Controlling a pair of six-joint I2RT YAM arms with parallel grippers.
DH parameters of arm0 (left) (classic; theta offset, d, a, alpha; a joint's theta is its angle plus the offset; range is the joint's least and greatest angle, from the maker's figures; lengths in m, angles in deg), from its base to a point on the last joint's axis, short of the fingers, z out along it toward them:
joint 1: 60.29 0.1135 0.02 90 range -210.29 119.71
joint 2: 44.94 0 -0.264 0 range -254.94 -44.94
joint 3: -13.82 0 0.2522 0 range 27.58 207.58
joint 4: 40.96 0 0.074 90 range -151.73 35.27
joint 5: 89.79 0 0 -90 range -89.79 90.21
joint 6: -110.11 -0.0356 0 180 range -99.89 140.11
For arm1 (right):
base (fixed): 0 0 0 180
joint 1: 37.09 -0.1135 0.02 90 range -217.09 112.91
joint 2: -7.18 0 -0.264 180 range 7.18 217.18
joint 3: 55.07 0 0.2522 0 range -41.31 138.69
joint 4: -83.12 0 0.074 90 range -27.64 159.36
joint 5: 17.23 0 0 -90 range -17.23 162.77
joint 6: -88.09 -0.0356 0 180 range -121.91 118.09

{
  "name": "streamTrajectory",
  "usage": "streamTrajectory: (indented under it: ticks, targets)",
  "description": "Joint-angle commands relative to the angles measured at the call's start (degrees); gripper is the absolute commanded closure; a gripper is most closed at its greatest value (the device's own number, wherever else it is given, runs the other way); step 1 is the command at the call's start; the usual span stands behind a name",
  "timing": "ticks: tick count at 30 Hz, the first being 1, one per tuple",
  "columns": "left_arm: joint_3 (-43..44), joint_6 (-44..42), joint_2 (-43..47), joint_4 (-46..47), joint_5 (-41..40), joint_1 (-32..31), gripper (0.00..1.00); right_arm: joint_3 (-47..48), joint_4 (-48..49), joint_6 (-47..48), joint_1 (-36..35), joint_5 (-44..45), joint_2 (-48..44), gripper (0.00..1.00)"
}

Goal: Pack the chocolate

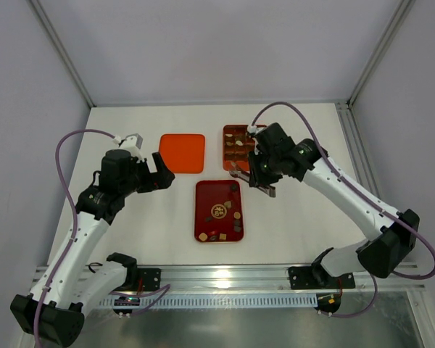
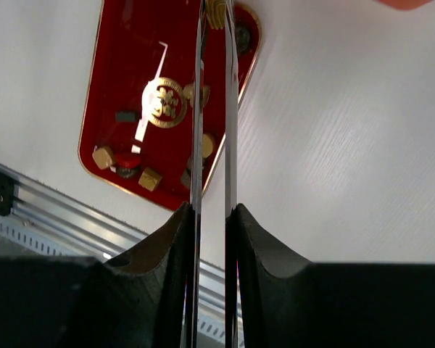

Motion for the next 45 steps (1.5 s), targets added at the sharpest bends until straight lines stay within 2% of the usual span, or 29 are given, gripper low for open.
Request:
streamTrajectory:
  ticks: [1, 9, 17, 31, 45]
  targets:
    - [-0.1, 0.2, 0.2, 1.0, -0.1, 0.1, 0.00, 4.8, 6.9, 2.7, 6.1, -2.5, 2.0, 0.73]
    - [0.0, 0.3, 0.2, 1.0, -0.1, 0.1, 0.00, 11.9, 10.2, 3.3, 14.7, -2.4, 10.0, 0.74]
    - [0.0, 0.3, 0.0, 1.0, -0.1, 0.1, 0.00, 13.0, 13.9, 2.8, 19.4, -1.4, 15.7, 0.75]
    - [-0.1, 0.2, -0.5, 1.0, -0.2, 0.0, 0.00, 10.9, 18.2, 1.3, 20.8, 0.4, 20.7, 0.75]
    - [0.0, 0.2, -0.5, 1.0, 0.0, 0.0, 0.00, 7.4, 19.5, 0.7, 20.8, -0.1, 19.0, 0.70]
